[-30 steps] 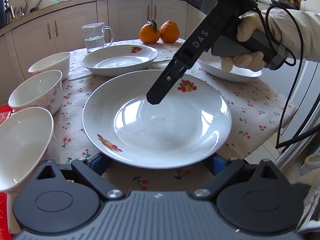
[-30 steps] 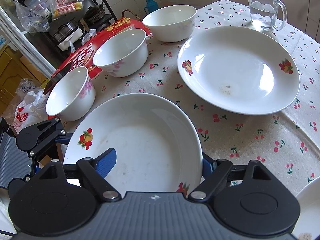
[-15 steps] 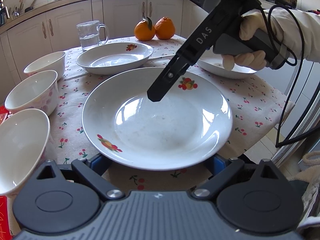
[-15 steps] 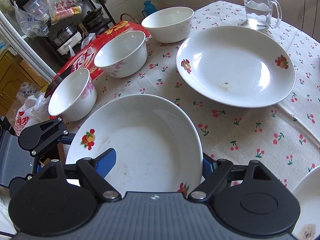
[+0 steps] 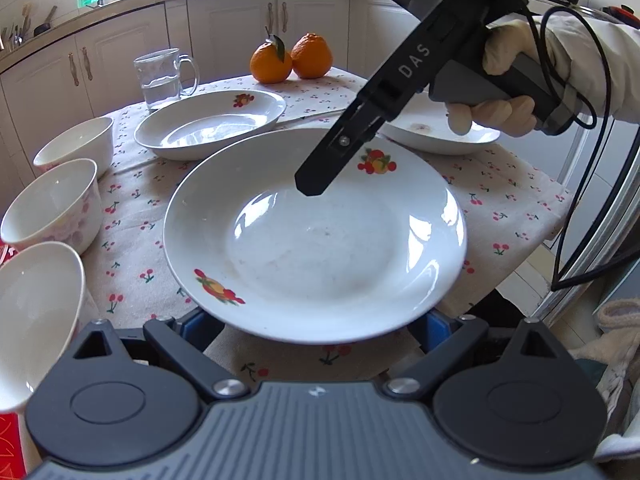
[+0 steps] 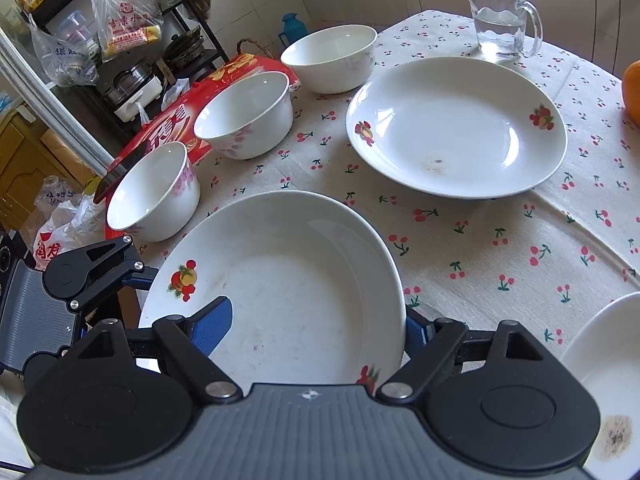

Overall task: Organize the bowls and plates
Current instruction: 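Lift the fruit-decal plate off the table with the right gripper, then carry the fruit-decal plate over the stained plate and lower it on top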

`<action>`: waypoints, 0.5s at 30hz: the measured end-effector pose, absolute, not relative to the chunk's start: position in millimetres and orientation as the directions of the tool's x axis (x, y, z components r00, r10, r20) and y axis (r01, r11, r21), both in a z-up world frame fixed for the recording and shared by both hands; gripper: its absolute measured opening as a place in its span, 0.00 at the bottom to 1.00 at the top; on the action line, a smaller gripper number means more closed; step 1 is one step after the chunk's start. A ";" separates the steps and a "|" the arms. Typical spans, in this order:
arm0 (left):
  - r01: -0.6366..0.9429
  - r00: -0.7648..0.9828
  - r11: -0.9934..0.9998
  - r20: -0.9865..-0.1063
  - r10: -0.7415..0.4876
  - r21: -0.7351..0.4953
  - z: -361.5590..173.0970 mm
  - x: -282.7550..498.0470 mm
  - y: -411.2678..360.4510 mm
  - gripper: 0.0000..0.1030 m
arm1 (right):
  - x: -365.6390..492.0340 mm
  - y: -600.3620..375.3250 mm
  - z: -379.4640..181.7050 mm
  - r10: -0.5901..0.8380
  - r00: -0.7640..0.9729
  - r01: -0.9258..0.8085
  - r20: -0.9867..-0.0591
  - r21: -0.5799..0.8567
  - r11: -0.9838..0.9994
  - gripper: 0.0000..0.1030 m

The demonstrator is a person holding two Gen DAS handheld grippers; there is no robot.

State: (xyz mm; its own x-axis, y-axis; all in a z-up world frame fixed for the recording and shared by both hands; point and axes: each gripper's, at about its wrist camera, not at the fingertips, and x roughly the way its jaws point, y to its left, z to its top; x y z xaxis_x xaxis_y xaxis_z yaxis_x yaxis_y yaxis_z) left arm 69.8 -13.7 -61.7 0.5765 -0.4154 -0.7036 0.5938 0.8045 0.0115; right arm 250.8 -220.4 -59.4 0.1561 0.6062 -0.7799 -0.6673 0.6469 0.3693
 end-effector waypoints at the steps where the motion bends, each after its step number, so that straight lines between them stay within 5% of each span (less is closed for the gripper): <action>1: 0.598 0.574 0.801 -0.704 -0.418 0.013 -60.3 70.6 -14.8 0.93 | 250.9 -222.5 -58.5 0.609 0.159 -0.665 -0.777 0.371 0.648 0.87; 15: 0.685 0.521 0.728 -0.708 -0.477 0.015 -33.0 99.8 -55.7 0.93 | 251.4 -279.1 -34.0 0.614 0.263 -0.619 -0.744 0.358 0.699 0.87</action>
